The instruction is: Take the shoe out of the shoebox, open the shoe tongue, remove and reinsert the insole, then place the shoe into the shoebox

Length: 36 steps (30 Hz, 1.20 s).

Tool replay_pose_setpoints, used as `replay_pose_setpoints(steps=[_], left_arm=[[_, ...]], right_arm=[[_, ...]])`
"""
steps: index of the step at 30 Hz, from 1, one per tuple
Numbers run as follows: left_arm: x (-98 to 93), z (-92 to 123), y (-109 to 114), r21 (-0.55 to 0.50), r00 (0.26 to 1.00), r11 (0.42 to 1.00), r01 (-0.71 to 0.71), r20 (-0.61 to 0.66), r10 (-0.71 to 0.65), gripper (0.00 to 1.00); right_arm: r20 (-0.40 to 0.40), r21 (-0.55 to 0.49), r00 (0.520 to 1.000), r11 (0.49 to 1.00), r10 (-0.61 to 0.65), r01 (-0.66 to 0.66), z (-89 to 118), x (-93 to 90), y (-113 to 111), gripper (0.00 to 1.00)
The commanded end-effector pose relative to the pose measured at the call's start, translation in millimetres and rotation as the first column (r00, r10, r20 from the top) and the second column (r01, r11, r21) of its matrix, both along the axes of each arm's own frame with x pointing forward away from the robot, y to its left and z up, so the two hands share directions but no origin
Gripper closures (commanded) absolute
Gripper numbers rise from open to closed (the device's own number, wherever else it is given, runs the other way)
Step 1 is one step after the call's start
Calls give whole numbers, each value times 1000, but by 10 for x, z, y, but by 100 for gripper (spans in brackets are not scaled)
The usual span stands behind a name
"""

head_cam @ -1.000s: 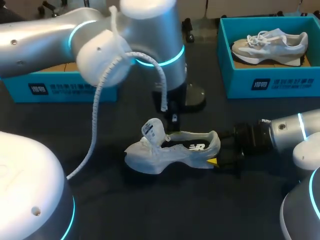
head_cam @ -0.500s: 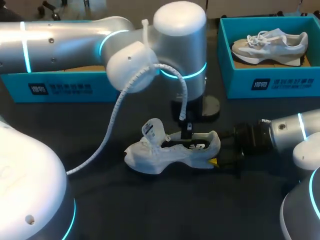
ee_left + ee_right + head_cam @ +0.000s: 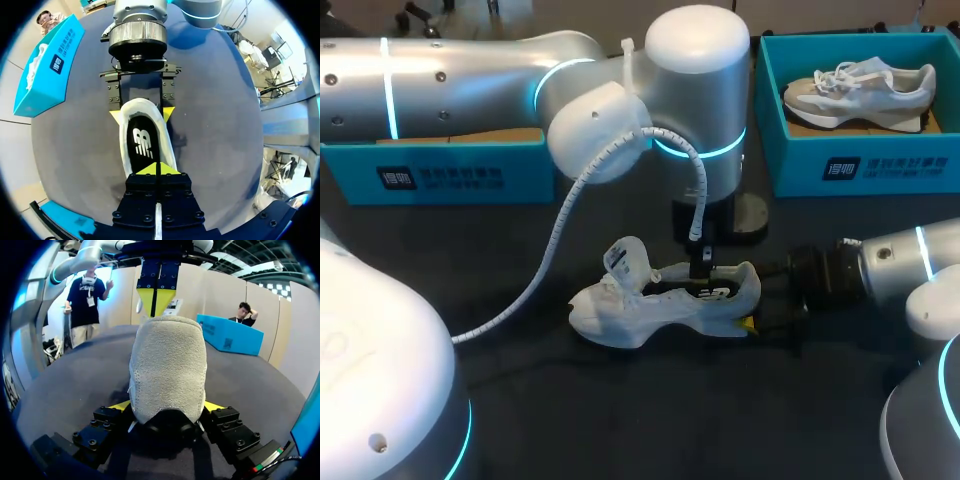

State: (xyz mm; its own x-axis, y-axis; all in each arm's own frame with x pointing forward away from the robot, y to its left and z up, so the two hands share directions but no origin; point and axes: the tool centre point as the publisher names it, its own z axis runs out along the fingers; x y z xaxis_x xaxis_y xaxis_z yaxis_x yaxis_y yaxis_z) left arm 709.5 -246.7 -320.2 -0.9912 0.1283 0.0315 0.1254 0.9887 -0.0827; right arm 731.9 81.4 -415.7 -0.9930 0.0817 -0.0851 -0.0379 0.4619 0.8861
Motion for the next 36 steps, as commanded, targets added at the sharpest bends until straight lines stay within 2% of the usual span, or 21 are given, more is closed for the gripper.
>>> replay_pose_setpoints(steps=[1,9,25,36], left_arm=[[4,4,-1,1,1000,1000,1,-1,-1,100],[-19,-45,33,-22,999,999,33,-14,-34,100],[27,-318,-65,-71,999,997,23,-33,-26,100],[-42,-538,-126,-43,997,998,43,-67,-46,100]], right_arm=[[0,-5,1000,1000,-2,2,-3,1,25,100],[0,-5,1000,1000,-2,2,-3,1,25,100],[0,-5,1000,1000,-2,2,-3,1,25,100],[0,-5,1000,1000,-2,2,-3,1,25,100]])
